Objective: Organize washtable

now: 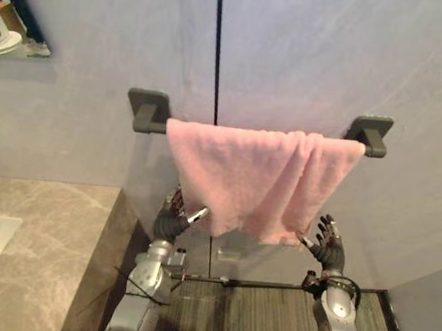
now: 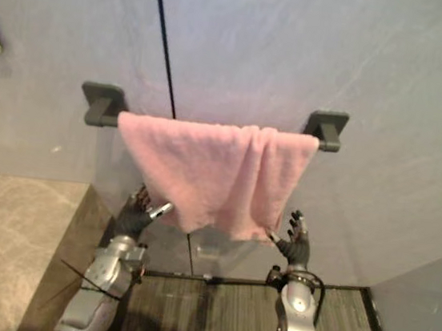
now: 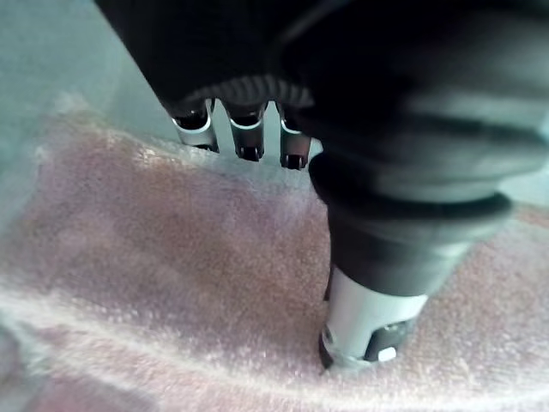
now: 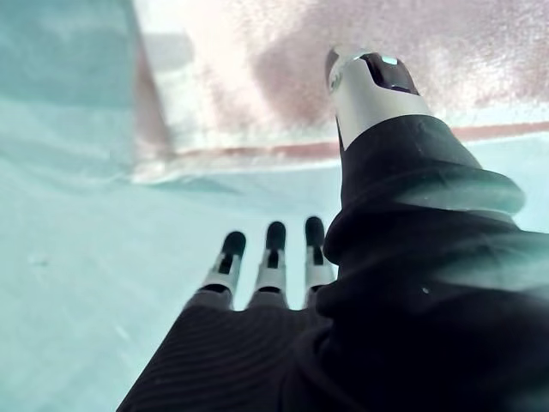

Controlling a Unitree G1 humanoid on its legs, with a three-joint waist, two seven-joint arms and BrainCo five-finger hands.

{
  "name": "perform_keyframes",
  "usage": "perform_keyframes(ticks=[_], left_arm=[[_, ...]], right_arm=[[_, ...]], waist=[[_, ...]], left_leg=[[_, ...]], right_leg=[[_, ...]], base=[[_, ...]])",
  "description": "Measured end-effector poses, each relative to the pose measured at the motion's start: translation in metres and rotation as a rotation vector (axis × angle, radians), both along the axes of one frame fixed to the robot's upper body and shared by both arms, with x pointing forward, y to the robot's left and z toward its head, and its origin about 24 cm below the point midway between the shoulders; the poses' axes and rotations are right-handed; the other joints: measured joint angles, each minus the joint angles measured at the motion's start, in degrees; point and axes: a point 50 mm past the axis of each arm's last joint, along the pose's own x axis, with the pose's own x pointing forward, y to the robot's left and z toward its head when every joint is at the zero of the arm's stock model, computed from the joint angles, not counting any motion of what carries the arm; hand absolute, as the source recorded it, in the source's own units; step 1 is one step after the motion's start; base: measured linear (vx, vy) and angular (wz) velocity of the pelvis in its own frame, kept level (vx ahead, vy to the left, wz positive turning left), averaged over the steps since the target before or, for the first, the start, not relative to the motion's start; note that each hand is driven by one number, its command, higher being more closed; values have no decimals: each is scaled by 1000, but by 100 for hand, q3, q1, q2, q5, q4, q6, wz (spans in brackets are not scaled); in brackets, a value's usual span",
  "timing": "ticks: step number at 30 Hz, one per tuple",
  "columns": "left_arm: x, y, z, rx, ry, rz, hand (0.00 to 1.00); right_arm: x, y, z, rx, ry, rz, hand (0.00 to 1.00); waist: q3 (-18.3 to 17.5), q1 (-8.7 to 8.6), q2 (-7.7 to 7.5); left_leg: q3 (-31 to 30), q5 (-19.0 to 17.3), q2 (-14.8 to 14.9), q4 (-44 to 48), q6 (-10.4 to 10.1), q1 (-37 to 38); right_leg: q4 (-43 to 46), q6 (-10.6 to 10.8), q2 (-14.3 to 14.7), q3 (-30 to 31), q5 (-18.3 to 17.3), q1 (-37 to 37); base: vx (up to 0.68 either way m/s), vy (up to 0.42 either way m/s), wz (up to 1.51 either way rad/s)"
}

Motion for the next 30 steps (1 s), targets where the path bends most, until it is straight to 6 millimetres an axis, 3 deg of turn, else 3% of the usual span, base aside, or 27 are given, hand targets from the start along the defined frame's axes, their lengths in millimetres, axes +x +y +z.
perform_keyframes(ticks=[11,19,25,30], left_arm=[[-47,18,-89,40,430,32,0],[-83,26,-134,87,685,21,0],[-103,36,-149,110,802,63,0],[-106,37,-149,152,810,78,0]], right_arm=[[-40,5,-52,5,263,21,0],[-82,12,-97,57,512,32,0],[-111,12,-115,78,649,7,0],[-115,8,-116,102,651,-50,0]], waist=[[-31,15,-9],[-41,36,-27],[-86,53,-54],[-117,65,-59]], left_leg=[[-5,2,1,-11,-1,3],[-30,2,-1,-27,-2,61],[-43,9,3,-28,-9,65],[-33,9,5,-29,-9,74]], right_leg=[[-18,-1,3,-29,0,6],[-41,-4,2,-92,-3,90],[-19,-8,1,-110,-7,94],[5,-8,-1,-106,-8,91]], base=[[0,0,0],[0,0,1],[-19,-3,1],[-22,-2,0]])
